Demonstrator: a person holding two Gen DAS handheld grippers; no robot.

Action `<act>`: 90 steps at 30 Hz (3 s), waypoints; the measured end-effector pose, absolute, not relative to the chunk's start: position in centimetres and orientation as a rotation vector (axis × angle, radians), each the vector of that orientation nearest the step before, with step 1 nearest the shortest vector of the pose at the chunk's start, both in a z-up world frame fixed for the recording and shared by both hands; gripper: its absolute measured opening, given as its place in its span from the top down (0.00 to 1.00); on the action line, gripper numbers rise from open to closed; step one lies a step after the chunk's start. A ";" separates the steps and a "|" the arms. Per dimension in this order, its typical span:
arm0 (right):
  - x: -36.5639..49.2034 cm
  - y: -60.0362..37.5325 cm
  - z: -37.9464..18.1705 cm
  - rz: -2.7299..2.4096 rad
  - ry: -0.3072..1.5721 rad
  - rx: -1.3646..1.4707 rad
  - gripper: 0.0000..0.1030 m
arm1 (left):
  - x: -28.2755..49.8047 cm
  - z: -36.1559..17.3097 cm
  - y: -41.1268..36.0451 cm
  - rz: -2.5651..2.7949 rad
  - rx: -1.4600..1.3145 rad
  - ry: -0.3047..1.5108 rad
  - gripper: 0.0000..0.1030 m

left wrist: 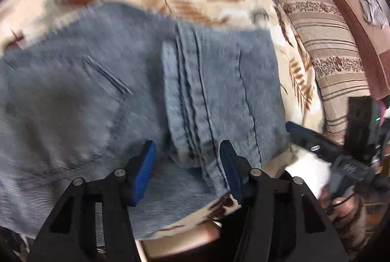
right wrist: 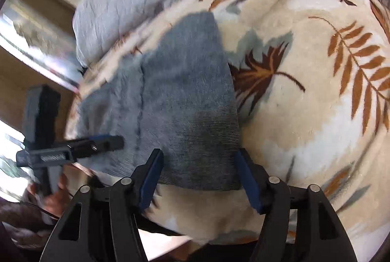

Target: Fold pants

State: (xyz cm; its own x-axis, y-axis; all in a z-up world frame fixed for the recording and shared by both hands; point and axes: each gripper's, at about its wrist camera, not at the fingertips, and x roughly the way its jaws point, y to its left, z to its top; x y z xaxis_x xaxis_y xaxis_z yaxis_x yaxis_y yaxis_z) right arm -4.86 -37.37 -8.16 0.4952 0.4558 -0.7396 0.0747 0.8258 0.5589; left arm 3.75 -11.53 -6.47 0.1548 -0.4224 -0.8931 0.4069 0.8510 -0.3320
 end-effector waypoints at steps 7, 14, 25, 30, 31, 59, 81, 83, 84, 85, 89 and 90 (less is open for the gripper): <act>-4.3 -36.1 -4.3 0.221 0.977 0.530 0.30 | 3.2 -3.6 -8.6 -0.442 0.049 1.155 0.36; -2.1 -30.2 -4.0 0.276 1.015 0.445 0.21 | 2.4 -2.6 -4.7 -0.350 0.076 1.115 0.35; -1.1 -23.8 -3.0 0.298 1.064 0.294 0.16 | 4.3 -2.8 3.6 -0.263 -0.053 1.121 0.31; -0.9 -23.1 -2.5 0.268 1.042 0.247 0.16 | 5.9 -2.9 8.6 -0.225 -0.133 1.151 0.31; -0.8 -23.2 -2.4 0.272 1.043 0.260 0.16 | 6.1 -2.8 9.3 -0.213 -0.136 1.143 0.31; -2.8 10.0 -9.5 0.549 0.850 -0.774 0.14 | 18.2 -10.1 20.0 -0.484 -0.559 1.402 0.16; -2.7 4.2 -2.8 0.479 0.672 -0.588 0.83 | 14.9 -0.8 11.7 -0.666 -0.311 1.246 0.84; -2.9 1.7 -1.5 0.458 0.677 -0.502 0.83 | 14.6 0.5 9.4 -0.686 -0.270 1.232 0.84; -3.0 0.4 -1.2 0.446 0.684 -0.464 0.83 | 14.3 1.2 7.7 -0.703 -0.235 1.222 0.84; -2.9 -1.5 -0.8 0.430 0.701 -0.401 0.83 | 14.1 1.6 6.6 -0.714 -0.214 1.220 0.84; -2.5 -8.6 -0.6 0.380 0.787 -0.149 0.82 | 13.3 2.3 -1.1 -0.791 -0.095 1.231 0.84; -2.5 -10.0 -0.8 0.371 0.806 -0.100 0.81 | 13.1 2.0 -3.4 -0.807 -0.060 1.245 0.84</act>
State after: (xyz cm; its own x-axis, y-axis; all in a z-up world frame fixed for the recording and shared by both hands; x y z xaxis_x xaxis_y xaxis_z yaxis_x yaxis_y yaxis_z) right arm -2.52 -9.95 -0.83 0.6319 0.2856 -0.7205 -0.3613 0.9310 0.0522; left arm 13.14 -3.41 1.96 0.0875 -0.5726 -0.8151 0.5108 0.7283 -0.4568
